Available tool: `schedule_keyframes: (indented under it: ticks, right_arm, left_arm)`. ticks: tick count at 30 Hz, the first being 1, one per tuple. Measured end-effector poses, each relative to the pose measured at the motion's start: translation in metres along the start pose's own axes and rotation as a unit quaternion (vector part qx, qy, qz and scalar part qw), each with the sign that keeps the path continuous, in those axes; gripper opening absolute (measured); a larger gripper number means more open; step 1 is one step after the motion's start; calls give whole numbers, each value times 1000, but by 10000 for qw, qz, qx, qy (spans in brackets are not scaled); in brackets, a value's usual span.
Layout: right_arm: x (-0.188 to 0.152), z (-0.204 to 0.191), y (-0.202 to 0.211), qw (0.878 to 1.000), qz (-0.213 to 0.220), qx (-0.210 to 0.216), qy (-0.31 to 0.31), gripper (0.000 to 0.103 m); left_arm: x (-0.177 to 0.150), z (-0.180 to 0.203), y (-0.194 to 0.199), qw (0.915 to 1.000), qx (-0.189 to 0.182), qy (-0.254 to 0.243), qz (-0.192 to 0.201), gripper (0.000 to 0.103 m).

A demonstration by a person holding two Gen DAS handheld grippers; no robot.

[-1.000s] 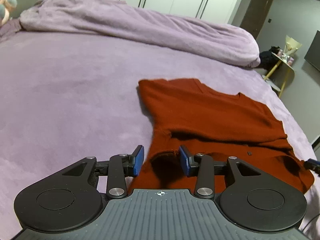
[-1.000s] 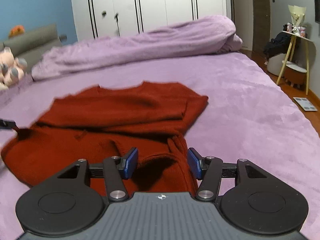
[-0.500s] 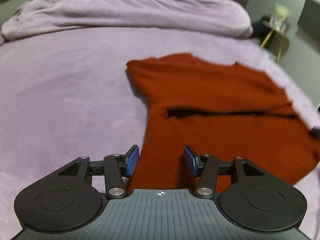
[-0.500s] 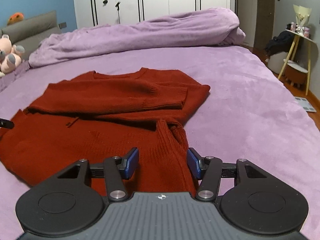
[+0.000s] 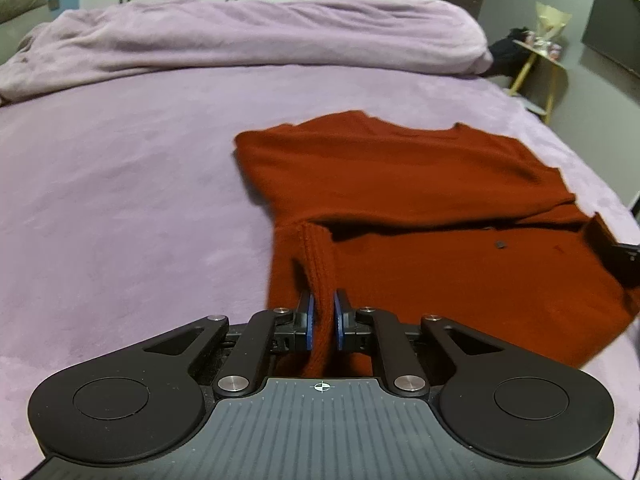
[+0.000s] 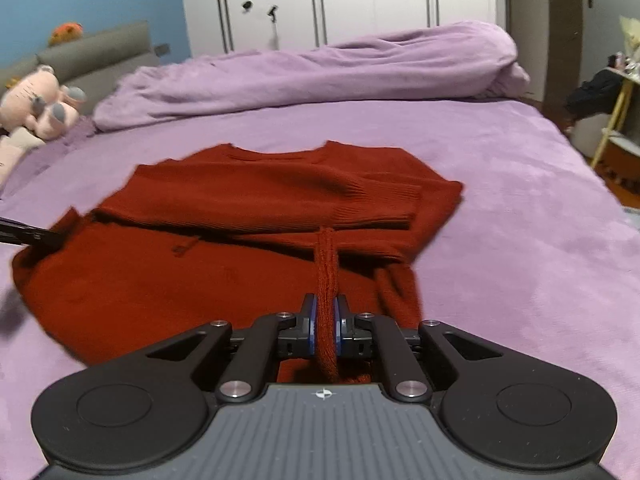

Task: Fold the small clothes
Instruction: 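Grasp the cardigan hem with both grippers side by side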

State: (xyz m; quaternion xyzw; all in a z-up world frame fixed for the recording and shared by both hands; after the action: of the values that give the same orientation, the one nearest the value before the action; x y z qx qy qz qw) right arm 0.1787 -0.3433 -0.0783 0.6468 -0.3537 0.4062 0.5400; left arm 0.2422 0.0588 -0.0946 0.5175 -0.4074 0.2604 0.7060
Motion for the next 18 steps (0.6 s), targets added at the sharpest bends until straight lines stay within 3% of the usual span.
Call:
schedule_keyframes:
  ticks: [5, 7, 9, 11, 13, 18]
  right_arm:
    - [-10, 12, -17, 9981, -427, -442, -36, 14]
    - [-9, 14, -19, 9977, -487, -461, -77, 15]
    - [-8, 13, -23, 9975, -523, -467, -24, 14]
    - [-8, 12, -25, 9973, -554, -489, 40, 7]
    - [-3, 8, -24, 9976, -479, -491, 98, 6]
    - [38, 7, -12, 9979, 368, -537, 51, 6]
  left_arm:
    - [-4, 6, -12, 9999, 21, -43, -166, 19]
    - [-6, 6, -17, 9998, -10, -21, -212, 31]
    - [-7, 6, -22, 9997, -32, 22, -252, 31]
    - [-7, 5, -26, 9996, -39, 101, -274, 31]
    - [-5, 2, -26, 9995, 58, 149, -282, 11]
    - [32, 10, -2, 9997, -96, 53, 231, 11]
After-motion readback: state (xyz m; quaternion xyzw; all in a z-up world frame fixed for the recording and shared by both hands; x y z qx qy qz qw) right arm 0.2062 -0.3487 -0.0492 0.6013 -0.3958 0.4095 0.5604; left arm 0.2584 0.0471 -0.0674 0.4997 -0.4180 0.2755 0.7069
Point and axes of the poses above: each gripper's, at about its wrist camera, not at the fingertips, and y roughly against the way its jaws point, z to its right, x to its top, the point moved 6 cm from there along -y, roughly the way its jaws point, and after that the axes turned 15 degrees about z, right-handed, at the moved point
